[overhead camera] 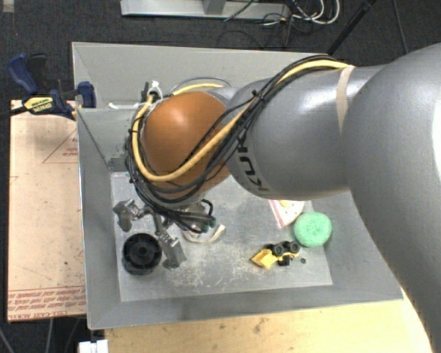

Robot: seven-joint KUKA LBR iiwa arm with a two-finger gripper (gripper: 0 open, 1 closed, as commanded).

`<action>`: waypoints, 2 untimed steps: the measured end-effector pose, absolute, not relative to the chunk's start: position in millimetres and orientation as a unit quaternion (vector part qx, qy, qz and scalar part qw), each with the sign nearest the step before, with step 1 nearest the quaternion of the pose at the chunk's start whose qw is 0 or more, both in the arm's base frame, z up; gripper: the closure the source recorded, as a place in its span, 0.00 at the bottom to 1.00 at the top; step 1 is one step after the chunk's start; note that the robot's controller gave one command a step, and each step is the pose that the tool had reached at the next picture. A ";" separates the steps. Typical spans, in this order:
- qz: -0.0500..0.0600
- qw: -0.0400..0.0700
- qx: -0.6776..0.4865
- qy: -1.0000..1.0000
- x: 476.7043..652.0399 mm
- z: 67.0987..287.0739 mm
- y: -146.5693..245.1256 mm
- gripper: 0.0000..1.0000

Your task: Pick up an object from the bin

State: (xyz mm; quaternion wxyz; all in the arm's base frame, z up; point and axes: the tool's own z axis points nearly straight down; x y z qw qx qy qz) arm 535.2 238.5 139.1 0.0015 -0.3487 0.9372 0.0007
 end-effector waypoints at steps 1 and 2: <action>0.001 -0.003 -0.356 0.935 524.2 65.6 237.6 0.00; 0.001 0.001 -0.314 0.949 518.4 69.8 234.9 1.00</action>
Offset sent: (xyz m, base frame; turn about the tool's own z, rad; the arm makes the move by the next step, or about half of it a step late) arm -0.0172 -0.0045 -0.0691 0.0749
